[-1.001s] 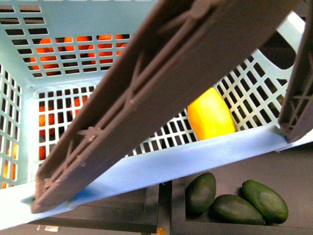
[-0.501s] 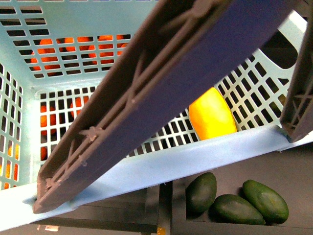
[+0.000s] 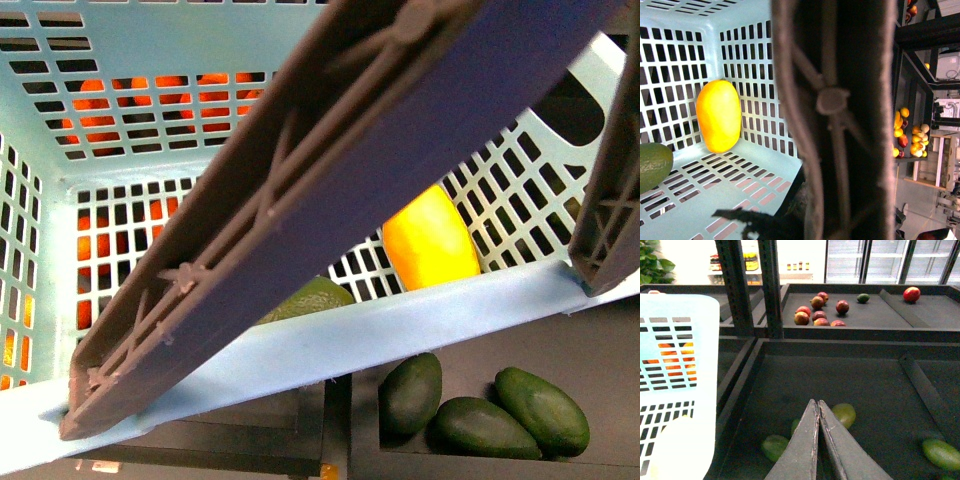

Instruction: Pick mango and avocado into basket

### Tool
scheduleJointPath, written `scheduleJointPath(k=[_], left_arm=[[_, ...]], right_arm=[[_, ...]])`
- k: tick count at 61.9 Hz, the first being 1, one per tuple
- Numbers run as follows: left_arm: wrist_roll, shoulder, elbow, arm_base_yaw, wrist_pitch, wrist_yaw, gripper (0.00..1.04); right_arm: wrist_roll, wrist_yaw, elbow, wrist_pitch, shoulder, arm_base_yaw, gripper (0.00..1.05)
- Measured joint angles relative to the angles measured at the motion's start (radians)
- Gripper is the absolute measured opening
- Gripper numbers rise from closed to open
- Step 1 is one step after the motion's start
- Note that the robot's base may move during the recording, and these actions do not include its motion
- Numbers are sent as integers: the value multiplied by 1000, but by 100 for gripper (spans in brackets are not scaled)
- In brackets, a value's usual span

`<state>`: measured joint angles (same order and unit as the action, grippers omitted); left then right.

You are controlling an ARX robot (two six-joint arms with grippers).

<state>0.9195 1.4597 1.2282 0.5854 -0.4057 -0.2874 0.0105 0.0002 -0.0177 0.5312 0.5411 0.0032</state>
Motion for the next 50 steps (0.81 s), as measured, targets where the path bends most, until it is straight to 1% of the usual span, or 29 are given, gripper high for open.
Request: scheduleJointPath(k=[9, 38, 39, 50], left_arm=[[0, 0, 0, 0, 0, 0, 4], [0, 0, 0, 0, 0, 0, 4], [0, 0, 0, 0, 0, -1, 4], [0, 0, 0, 0, 0, 0, 4]], right_arm=[[0, 0, 0, -87, -93, 0, 2], [0, 0, 0, -249, -260, 0, 2], [0, 0, 0, -313, -323, 0, 2], [0, 0, 0, -349, -359, 0, 2]])
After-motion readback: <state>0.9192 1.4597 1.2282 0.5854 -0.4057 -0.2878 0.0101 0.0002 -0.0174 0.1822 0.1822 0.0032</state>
